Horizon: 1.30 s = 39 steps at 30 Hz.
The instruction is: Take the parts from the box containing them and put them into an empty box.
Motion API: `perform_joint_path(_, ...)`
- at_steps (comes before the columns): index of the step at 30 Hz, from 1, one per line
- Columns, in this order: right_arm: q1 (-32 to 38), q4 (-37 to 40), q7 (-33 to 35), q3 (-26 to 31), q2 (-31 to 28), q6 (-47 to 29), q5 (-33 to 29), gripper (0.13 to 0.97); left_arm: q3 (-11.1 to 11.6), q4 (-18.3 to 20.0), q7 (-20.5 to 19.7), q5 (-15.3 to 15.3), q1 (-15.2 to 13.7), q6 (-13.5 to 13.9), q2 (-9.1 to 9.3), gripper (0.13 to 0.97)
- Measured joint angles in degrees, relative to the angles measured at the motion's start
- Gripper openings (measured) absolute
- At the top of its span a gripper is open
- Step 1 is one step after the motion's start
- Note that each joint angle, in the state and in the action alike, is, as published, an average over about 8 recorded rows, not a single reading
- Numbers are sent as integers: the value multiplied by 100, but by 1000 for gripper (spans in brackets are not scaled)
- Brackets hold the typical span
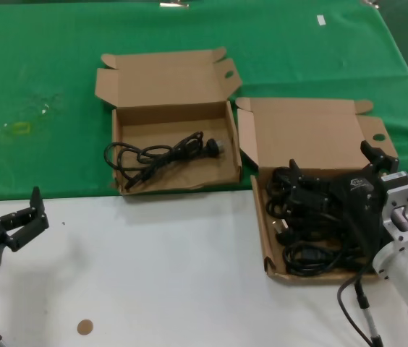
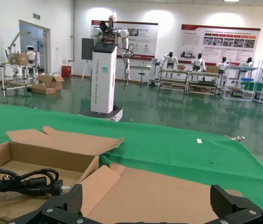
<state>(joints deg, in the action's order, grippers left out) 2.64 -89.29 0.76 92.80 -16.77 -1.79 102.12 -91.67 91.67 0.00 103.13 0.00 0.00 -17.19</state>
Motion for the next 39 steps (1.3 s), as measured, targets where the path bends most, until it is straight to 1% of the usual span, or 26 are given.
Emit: perform_joint_path(39,0,0,0,0,0,0,0,966,0,0,0,0,0,0,0,966)
